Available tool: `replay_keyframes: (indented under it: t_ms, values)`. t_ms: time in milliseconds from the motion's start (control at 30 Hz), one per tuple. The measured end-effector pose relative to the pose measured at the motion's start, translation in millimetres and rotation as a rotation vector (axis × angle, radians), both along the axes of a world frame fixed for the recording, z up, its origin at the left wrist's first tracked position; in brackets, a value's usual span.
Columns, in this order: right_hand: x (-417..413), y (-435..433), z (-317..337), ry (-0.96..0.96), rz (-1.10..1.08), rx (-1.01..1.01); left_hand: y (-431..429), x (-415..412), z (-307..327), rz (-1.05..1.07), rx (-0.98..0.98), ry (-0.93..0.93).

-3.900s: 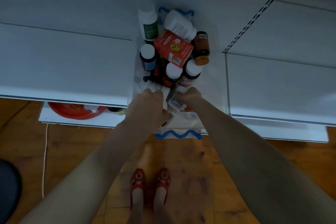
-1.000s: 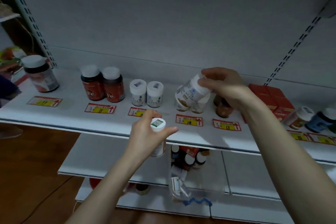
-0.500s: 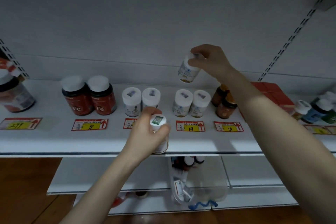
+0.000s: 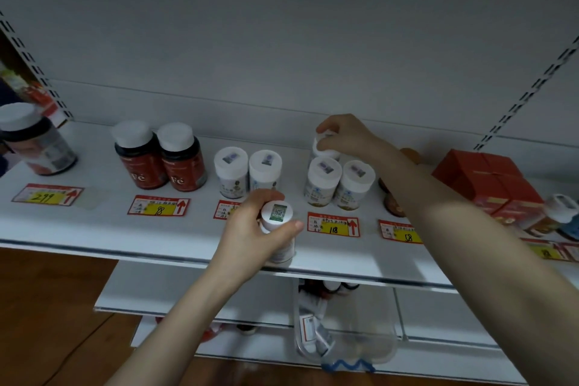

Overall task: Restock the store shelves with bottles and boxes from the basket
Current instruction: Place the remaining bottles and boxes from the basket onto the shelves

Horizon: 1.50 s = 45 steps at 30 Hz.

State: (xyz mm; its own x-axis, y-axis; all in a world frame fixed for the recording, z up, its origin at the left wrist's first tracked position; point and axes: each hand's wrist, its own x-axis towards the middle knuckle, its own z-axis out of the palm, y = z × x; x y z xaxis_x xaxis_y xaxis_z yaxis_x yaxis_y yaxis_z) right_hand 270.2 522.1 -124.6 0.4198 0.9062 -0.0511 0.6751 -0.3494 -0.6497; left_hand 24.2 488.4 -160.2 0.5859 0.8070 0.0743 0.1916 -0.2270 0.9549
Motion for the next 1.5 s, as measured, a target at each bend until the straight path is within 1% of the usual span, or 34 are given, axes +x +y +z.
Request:
replay_keyframes:
  t_ms: [167, 333, 433, 500, 567, 600, 667, 733, 833, 967, 1100, 1200, 1333, 1500]
  values:
    - [2, -1, -11, 0.042, -0.011, -0.024, 1, 3, -1, 0.015, -0.002, -0.035]
    - [5, -2, -17, 0.065, -0.022, 0.003, 3, 1, 3, 0.036, -0.076, -0.102]
    - [4, -3, -16, 0.058, -0.01, -0.011, 4, 0, 6, 0.035, -0.092, -0.109]
    - [0, -7, -12, -0.003, -0.002, 0.007, 5, 2, 9, 0.044, -0.119, -0.128]
    - [-8, -14, -3, -0.098, -0.045, 0.144, 5, 4, 12, 0.052, -0.206, -0.154]
    - [-13, -19, 2, -0.109, -0.075, 0.238, 4, 4, 14, 0.052, -0.275, -0.174]
    - [-24, -33, 15, -0.028, -0.099, 0.399, 3, 6, 18, 0.032, -0.416, -0.239]
    - [-36, -51, 28, 0.104, -0.065, 0.455, 1, 10, 20, 0.007, -0.537, -0.328]
    - [-54, -82, 40, 0.273, 0.019, 0.414, -3, 16, 24, -0.028, -0.652, -0.446]
    - [-72, -111, 37, 0.31, 0.121, 0.324, -8, 24, 24, -0.074, -0.784, -0.535]
    - [-84, -125, 32, 0.364, 0.145, 0.279, -17, 31, 26, -0.132, -0.813, -0.546]
    - [-88, -135, 33, 0.38, 0.153, 0.318, -23, 37, 26, -0.163, -0.782, -0.51]
    - [-91, -151, 38, 0.382, 0.093, 0.338, -31, 41, 23, -0.197, -0.751, -0.448]
    - [-96, -168, 36, 0.414, 0.045, 0.334, -43, 47, 23, -0.333, -0.841, -0.442]
